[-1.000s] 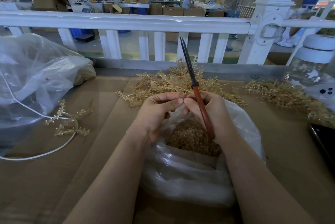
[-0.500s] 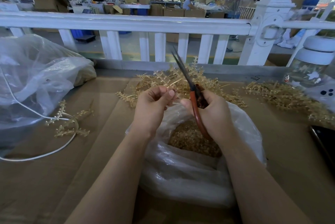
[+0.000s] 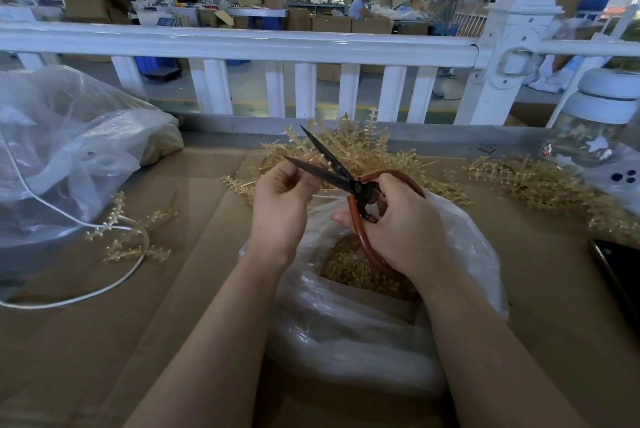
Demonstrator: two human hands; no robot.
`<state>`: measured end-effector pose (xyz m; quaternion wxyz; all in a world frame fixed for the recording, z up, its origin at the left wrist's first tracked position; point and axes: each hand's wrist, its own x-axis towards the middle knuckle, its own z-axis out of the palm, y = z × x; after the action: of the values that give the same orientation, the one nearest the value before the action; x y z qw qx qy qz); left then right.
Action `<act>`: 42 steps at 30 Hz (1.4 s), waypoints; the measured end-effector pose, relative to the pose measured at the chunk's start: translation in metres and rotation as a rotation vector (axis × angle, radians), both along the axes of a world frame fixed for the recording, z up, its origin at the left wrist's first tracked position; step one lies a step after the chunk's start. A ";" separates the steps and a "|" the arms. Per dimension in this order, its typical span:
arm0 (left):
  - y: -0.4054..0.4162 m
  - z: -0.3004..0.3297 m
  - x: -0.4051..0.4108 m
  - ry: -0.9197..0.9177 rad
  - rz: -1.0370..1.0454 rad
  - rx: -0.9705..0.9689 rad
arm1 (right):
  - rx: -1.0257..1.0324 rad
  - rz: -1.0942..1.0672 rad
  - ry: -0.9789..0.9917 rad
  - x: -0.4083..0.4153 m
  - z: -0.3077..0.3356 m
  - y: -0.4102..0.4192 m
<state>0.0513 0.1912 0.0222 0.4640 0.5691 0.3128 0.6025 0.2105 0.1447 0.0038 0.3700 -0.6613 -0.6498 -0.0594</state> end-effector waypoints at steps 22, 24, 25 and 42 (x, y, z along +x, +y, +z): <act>-0.003 0.003 -0.001 -0.041 -0.058 -0.050 | 0.037 -0.032 0.030 -0.002 0.003 -0.003; -0.003 0.003 0.000 -0.071 -0.069 -0.116 | -0.001 -0.018 0.068 -0.001 0.001 -0.002; -0.003 0.003 0.000 -0.103 -0.078 -0.164 | -0.013 -0.014 0.078 -0.001 0.000 -0.001; -0.005 -0.001 0.005 0.074 -0.245 -0.224 | -0.065 0.234 0.719 -0.008 0.007 0.002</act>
<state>0.0567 0.1858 0.0207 0.5827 0.5695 0.3233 0.4813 0.2024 0.1472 0.0112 0.5575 -0.5728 -0.5511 0.2397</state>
